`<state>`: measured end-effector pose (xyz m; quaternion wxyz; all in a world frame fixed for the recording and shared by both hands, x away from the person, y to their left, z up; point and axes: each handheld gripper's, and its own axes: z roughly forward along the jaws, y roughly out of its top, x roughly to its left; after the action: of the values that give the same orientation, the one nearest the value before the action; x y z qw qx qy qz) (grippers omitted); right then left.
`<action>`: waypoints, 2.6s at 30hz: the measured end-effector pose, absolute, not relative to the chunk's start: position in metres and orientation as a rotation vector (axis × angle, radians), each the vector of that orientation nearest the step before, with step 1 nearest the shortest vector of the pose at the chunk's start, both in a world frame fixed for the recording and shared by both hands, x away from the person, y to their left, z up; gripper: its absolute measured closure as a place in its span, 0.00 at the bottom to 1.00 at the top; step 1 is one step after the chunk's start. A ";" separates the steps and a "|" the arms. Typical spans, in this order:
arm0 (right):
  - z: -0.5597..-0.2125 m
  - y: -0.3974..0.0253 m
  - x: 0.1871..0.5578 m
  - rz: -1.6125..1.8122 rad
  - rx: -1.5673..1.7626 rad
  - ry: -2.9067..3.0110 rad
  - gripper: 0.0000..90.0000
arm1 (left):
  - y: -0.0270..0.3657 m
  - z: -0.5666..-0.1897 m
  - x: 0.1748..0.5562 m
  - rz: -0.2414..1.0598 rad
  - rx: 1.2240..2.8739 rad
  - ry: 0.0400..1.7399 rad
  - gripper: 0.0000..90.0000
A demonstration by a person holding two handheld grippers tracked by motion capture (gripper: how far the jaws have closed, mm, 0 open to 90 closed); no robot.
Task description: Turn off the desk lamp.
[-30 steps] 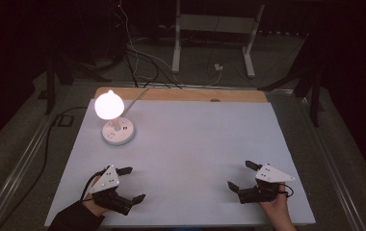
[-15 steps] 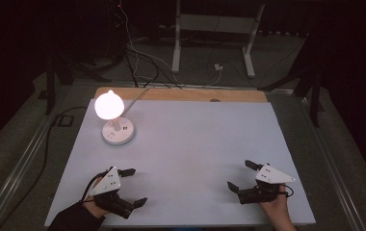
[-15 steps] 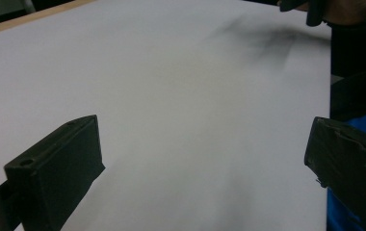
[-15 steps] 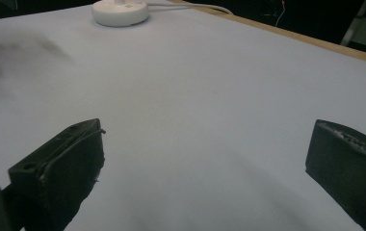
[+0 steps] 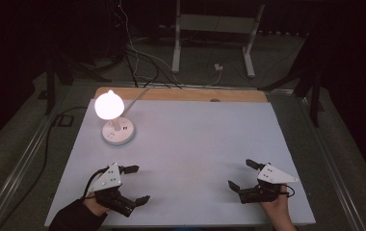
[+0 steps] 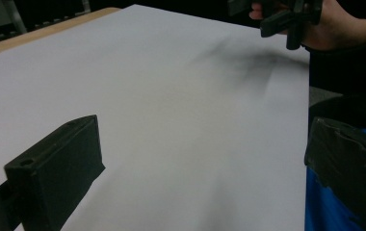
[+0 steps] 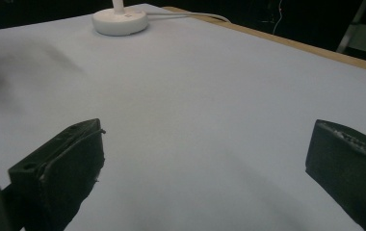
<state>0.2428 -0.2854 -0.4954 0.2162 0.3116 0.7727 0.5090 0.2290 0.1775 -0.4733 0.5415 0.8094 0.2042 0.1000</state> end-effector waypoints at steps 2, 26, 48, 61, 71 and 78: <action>-0.496 -0.286 0.243 1.410 0.869 2.145 0.00 | 0.177 -0.471 0.231 0.243 1.923 0.490 0.00; -0.496 -0.285 0.242 1.408 0.860 2.153 0.00 | 0.172 -0.457 0.256 0.322 1.883 0.617 0.00; -0.498 -0.285 0.243 1.413 0.871 2.167 0.00 | 0.180 -0.466 0.295 0.535 1.816 0.888 0.00; -0.497 -0.286 0.243 1.423 0.878 2.168 0.00 | 0.185 -0.479 0.320 0.622 1.803 1.071 0.00; -0.498 -0.286 0.243 1.431 0.879 2.171 0.00 | 0.185 -0.482 0.338 0.675 1.787 1.188 0.01; -0.498 -0.287 0.244 1.430 0.879 2.168 0.00 | 0.187 -0.489 0.347 0.709 1.784 1.290 0.16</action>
<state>0.2436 -0.2865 -0.4977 0.1986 0.3141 0.7749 0.5112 0.3473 0.1871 -0.4890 0.4026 0.7059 0.5107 0.2806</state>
